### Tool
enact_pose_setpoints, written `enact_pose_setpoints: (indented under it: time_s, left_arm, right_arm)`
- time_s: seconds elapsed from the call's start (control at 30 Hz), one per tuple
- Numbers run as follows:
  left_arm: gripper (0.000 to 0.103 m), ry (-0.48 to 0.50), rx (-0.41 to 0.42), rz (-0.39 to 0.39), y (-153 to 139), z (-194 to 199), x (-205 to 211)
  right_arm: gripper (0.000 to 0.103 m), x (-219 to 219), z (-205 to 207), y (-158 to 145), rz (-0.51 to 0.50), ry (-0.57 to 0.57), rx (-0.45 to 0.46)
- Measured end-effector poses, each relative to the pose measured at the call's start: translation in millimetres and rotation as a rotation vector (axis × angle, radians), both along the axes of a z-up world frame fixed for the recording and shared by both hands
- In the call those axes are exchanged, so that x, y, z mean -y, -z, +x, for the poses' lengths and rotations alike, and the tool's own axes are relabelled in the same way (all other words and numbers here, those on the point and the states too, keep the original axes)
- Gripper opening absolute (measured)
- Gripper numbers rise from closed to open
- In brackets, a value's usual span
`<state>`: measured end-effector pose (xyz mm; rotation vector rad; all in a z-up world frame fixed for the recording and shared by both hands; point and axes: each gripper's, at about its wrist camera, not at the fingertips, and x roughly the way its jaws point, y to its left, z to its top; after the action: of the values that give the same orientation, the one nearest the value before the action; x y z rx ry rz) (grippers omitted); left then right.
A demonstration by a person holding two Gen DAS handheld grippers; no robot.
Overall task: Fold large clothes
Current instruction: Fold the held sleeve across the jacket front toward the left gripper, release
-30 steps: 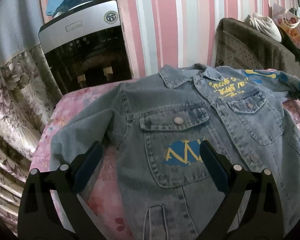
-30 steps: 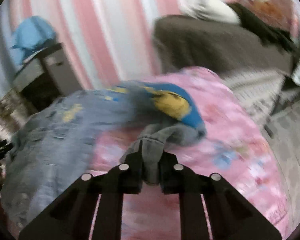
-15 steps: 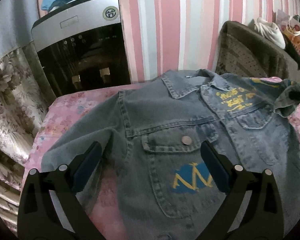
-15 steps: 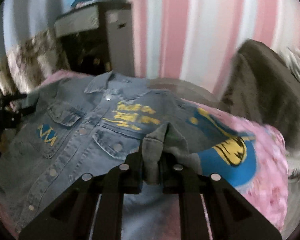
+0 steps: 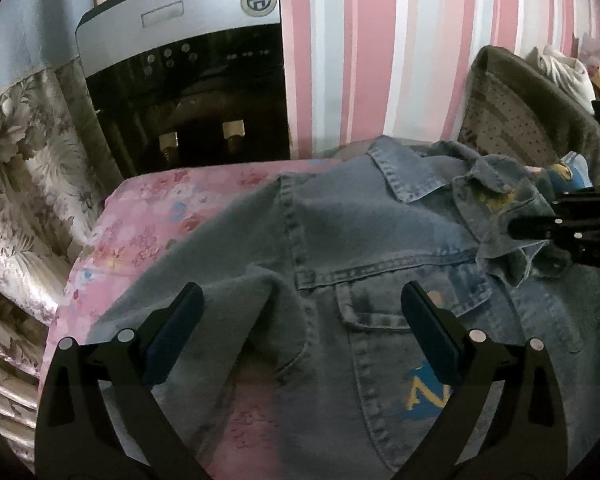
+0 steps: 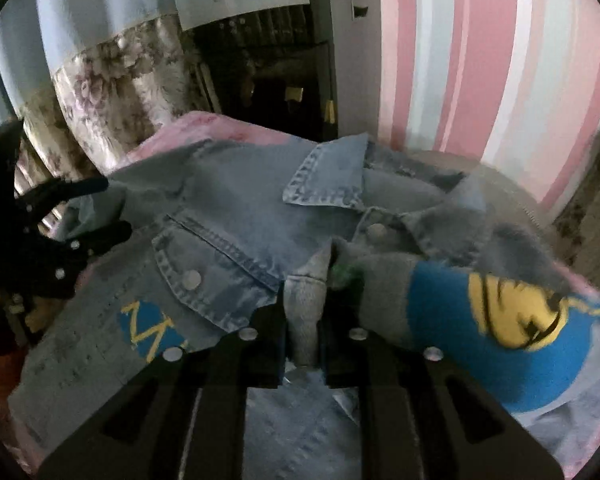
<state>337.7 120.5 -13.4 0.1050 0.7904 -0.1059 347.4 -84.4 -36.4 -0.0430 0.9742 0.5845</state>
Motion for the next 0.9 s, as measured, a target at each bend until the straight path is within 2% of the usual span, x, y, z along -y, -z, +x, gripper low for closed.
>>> enact_pose_setpoints:
  time_s: [0.03,0.1,0.2,0.3,0.53,0.73,0.83,0.9]
  left_arm:
    - [0.098,0.001,-0.002,0.005,0.9,0.9,-0.2]
    - [0.098,0.004,-0.004,0.017,2.0,2.2,1.1]
    - [0.099,0.012,-0.002,0.02,0.5,3.4,7.4]
    - [0.099,0.03,0.002,0.024,-2.5,3.9,18.6]
    - [0.099,0.132,0.016,0.055,-7.7,11.9,69.3]
    - [0.099,0.205,-0.028,0.012,4.9,35.2,123.6]
    - [0.098,0.223,-0.062,-0.016,13.9,44.3,142.3]
    - [0.093,0.228,-0.082,-0.023,20.0,51.6,153.1]
  right_arm:
    - [0.022,3.0,-0.9,-0.2,0.013,0.009,-0.003]
    - [0.04,8.0,-3.5,-4.7,0.041,0.005,-0.01]
    - [0.054,19.2,-13.4,-20.7,0.047,0.014,0.028]
    - [0.056,43.6,-27.6,-37.0,0.067,0.039,0.071]
    - [0.062,121.5,-58.5,-52.0,-0.011,0.222,0.231]
    - [0.062,183.5,-59.1,-36.8,0.0,0.354,0.203]
    - [0.062,198.6,-58.7,-26.6,-0.004,0.385,0.193]
    - [0.062,204.0,-59.4,-20.1,0.0,0.398,0.185]
